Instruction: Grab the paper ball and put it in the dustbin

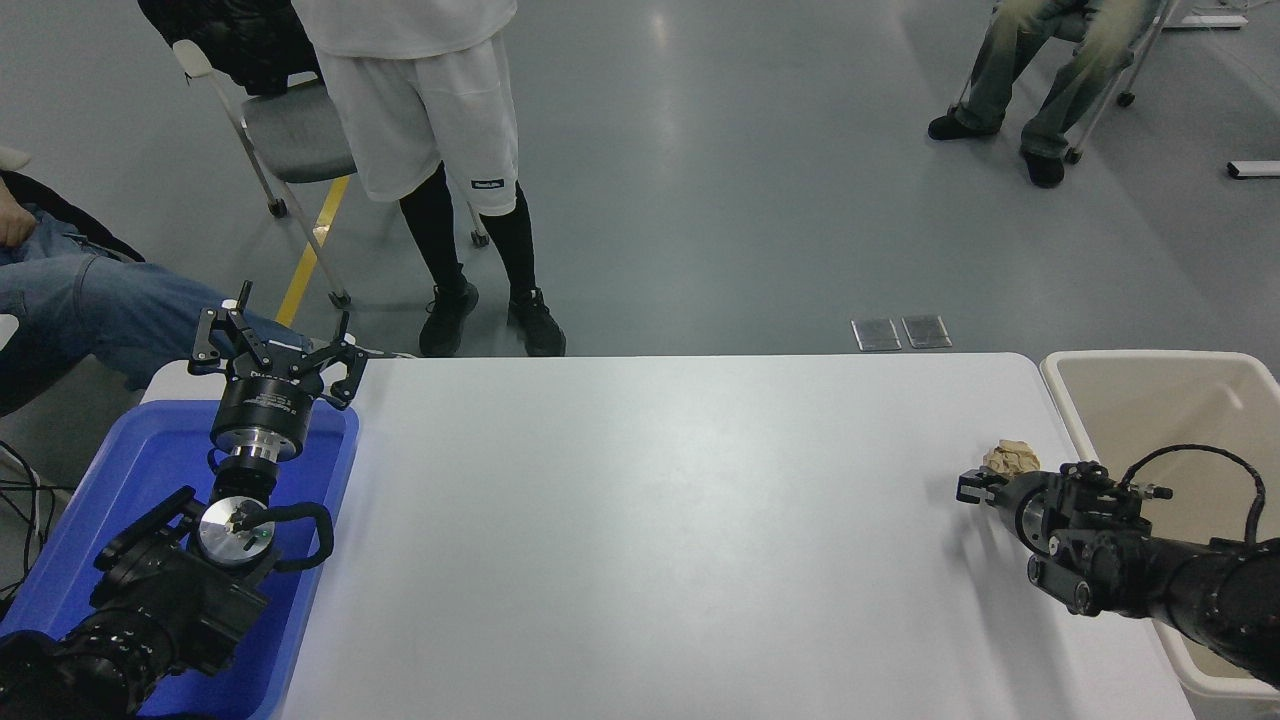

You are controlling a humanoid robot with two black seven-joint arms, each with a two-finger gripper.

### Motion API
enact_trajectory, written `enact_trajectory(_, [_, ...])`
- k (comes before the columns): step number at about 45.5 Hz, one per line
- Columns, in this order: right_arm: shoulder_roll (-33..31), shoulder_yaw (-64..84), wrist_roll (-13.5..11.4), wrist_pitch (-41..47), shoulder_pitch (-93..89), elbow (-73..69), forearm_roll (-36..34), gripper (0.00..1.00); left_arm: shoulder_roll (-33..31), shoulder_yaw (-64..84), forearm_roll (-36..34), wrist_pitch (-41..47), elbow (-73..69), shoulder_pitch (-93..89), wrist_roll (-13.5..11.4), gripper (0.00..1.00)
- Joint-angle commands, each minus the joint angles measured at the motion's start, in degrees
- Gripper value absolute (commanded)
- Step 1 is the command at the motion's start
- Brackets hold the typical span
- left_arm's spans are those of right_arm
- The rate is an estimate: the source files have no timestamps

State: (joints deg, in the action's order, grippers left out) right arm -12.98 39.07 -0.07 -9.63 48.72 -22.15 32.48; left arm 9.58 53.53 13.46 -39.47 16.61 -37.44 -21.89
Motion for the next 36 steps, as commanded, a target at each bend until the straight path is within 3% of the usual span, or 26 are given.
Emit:
enact_trajectory(1, [-3.97,0.92,0.16,1.63,4.45,-7.28,0.13,0.00,0.00,0.00,-0.01,0.09,0.00,0.00,0.00,0.99])
enact_trajectory(36, [-22.61,3.29,0.51,39.59,34.77,-34.71,0.22,0.00,0.00,0.00,-0.01,0.00,0.00,0.00,0.00,0.99])
